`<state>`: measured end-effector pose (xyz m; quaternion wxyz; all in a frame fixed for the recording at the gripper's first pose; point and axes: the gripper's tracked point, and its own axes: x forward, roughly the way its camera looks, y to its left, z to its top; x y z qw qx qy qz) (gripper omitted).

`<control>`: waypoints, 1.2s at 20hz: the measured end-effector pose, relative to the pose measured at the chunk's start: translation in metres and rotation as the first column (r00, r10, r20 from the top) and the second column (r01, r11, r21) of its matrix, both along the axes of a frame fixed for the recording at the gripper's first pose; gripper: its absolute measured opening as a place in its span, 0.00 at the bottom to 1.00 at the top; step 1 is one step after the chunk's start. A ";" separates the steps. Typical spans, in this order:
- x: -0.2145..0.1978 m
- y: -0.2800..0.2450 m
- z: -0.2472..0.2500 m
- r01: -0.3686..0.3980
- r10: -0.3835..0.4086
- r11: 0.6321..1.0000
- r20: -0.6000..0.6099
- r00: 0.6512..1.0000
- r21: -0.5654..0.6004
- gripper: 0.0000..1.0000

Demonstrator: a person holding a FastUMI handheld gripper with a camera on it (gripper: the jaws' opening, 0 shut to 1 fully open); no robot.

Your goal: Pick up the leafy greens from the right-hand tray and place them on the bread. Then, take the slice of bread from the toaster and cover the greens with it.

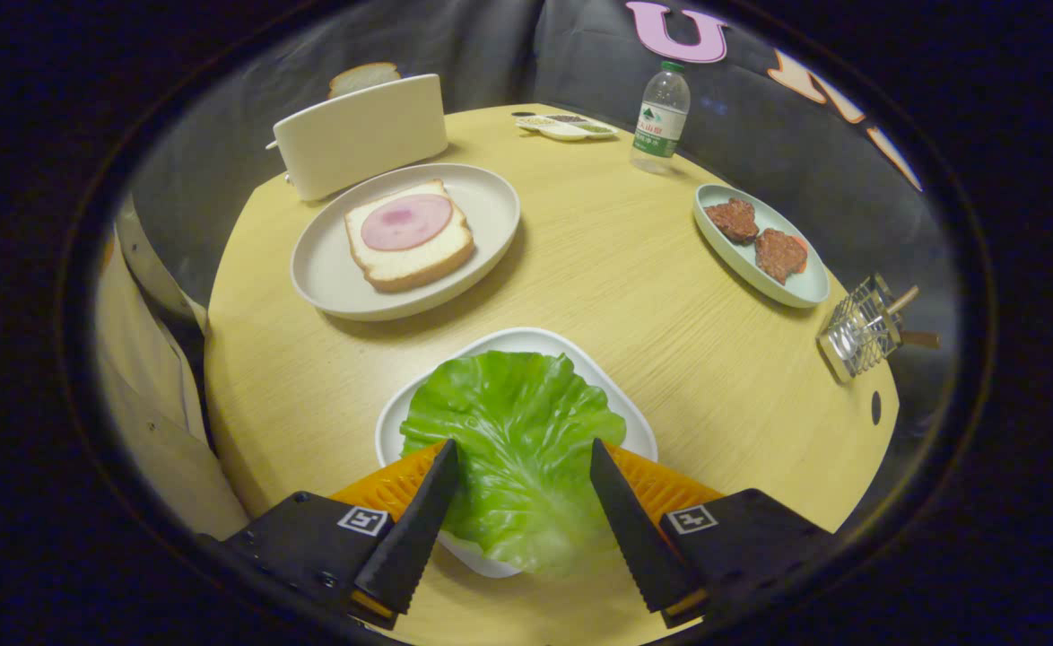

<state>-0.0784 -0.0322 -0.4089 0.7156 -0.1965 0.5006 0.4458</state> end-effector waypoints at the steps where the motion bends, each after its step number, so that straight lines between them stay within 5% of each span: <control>1: -0.001 -0.001 -0.001 0.019 -0.019 1.000 -0.018 1.000 -0.001 0.85; 8: 0.001 0.002 -0.001 0.037 -0.037 0.999 -0.018 0.999 -0.014 0.75; 18: 0.002 0.009 0.004 -0.010 0.011 1.000 0.047 0.999 -0.026 0.04; 24: 0.004 0.005 0.026 0.024 -0.021 0.999 0.083 0.996 -0.036 0.04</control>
